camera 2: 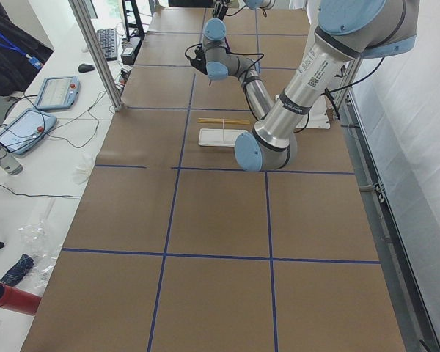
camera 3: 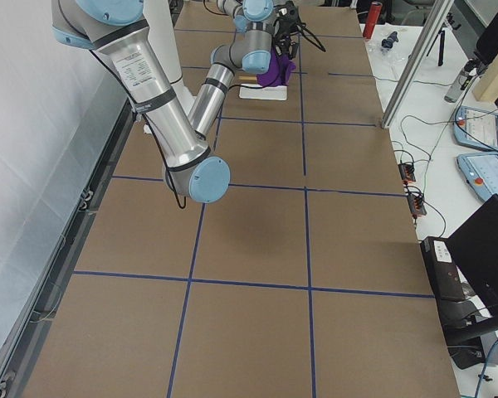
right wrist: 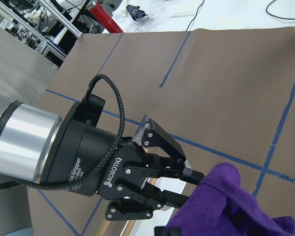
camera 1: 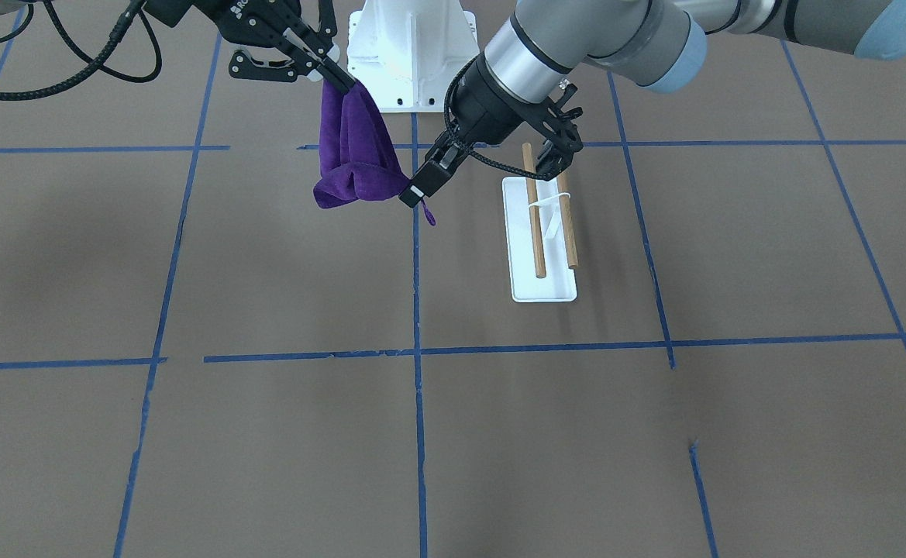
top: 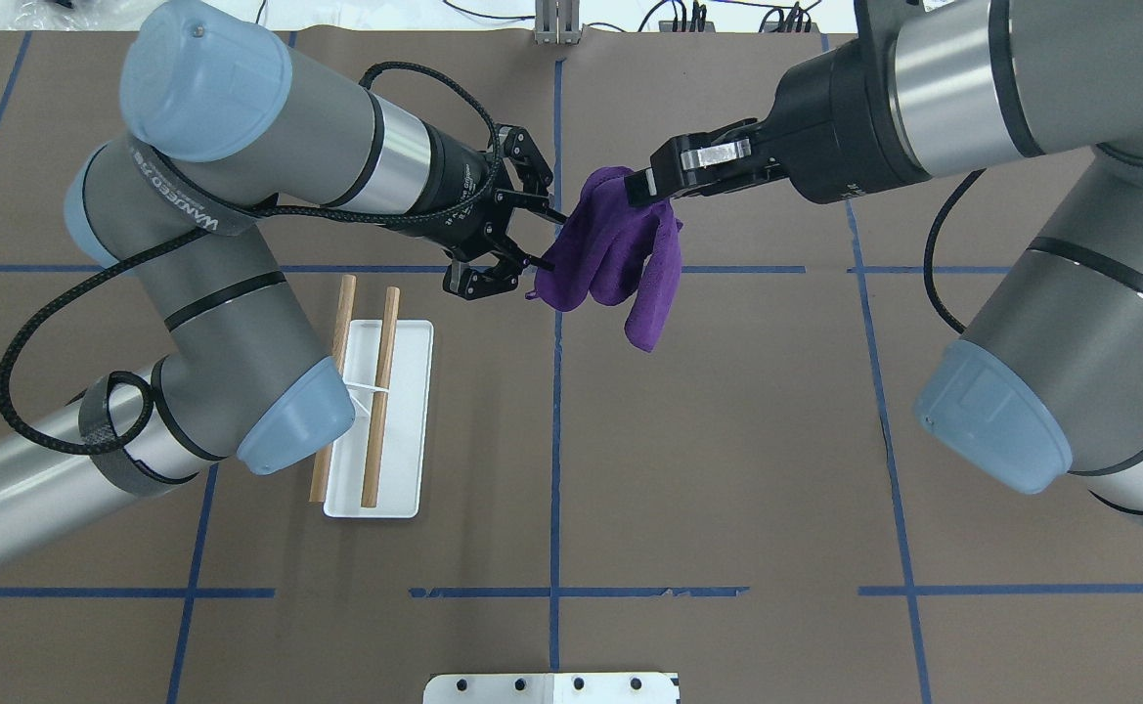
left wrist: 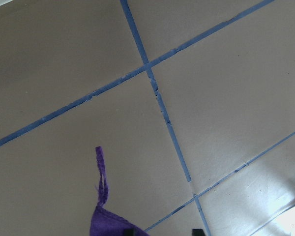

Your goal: Hang towel on rack

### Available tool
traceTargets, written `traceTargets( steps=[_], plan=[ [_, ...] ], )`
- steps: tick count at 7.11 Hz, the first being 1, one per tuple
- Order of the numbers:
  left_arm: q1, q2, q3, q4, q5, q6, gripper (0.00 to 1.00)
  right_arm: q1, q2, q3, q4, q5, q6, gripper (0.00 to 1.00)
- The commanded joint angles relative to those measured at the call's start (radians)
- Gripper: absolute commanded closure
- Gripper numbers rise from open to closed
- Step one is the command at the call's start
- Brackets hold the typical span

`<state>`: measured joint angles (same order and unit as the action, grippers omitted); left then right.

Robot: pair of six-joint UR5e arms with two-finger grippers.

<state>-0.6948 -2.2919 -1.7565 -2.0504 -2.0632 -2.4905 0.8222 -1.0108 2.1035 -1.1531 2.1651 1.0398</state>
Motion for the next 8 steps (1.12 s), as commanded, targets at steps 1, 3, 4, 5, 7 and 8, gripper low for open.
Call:
traceTargets(
  steps=[1, 3, 4, 5, 7, 8],
  plan=[
    [0.0, 0.0, -0.001, -0.001, 0.0, 0.001, 0.6, 0.0, 0.0, 0.004, 0.001, 0.001, 0.0, 1.0],
    [0.0, 0.003, -0.005, -0.008, -0.002, 0.007, 0.72, 0.0, 0.001, 0.001, 0.001, -0.004, 0.0, 1.0],
    [-0.002, 0.011, -0.003, -0.04, 0.0, 0.004, 0.72, 0.0, 0.0, 0.001, 0.001, -0.004, 0.0, 1.0],
    [-0.002, 0.011, -0.003, -0.04, 0.0, 0.001, 0.86, 0.0, 0.001, 0.0, 0.001, -0.005, -0.001, 1.0],
    [-0.003, 0.011, -0.005, -0.04, 0.0, 0.004, 1.0, 0.0, 0.0, -0.002, 0.001, -0.005, -0.001, 1.0],
    [-0.006, 0.011, -0.005, -0.04, 0.0, 0.004, 1.0, 0.0, -0.002, -0.003, 0.001, -0.005, -0.003, 1.0]
  ],
)
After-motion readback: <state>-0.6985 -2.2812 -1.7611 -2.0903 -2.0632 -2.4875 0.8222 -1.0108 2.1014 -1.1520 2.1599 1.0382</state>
